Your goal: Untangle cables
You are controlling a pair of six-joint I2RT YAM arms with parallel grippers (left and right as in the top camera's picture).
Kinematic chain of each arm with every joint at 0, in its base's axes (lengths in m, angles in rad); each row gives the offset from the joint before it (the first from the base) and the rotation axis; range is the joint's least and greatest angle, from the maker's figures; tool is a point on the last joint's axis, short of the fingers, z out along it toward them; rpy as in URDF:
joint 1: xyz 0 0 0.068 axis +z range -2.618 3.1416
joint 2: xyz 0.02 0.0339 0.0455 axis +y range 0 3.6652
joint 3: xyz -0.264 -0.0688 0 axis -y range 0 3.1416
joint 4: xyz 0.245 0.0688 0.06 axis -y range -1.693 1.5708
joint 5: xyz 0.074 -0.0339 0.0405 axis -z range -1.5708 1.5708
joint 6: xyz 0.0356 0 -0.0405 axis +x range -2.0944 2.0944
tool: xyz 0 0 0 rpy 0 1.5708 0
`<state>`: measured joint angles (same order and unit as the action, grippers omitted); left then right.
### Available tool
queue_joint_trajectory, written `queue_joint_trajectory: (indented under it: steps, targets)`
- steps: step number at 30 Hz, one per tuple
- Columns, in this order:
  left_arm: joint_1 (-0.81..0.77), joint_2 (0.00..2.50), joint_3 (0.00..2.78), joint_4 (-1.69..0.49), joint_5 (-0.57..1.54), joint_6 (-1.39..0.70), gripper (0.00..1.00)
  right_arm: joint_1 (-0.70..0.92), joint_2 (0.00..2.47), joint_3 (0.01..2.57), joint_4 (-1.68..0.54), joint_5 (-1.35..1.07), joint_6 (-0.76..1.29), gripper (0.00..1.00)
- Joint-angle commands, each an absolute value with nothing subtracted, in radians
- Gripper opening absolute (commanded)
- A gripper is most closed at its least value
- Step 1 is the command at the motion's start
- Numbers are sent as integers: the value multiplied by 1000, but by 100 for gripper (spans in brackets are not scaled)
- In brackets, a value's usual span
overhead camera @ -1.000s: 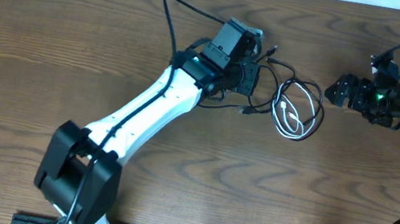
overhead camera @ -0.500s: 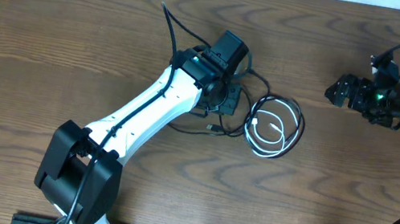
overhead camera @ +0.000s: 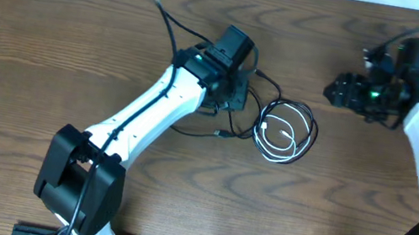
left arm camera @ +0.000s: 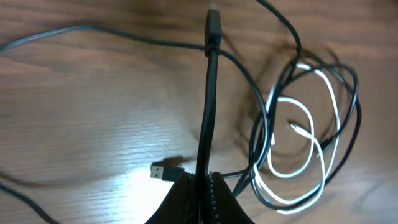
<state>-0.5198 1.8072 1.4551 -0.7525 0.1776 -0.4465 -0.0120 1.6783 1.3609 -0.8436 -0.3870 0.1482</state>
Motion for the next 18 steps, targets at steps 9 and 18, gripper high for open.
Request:
queue_joint_trajectory:
  steps: [9, 18]
  targets:
    - [-443, 1636, 1457, -696, 175, -496, 8, 196, 1689, 1293, -639, -377, 412, 52]
    - [-445, 1612, 1457, -690, 214, -522, 7, 290, 1689, 1265, -477, -328, 531, 44]
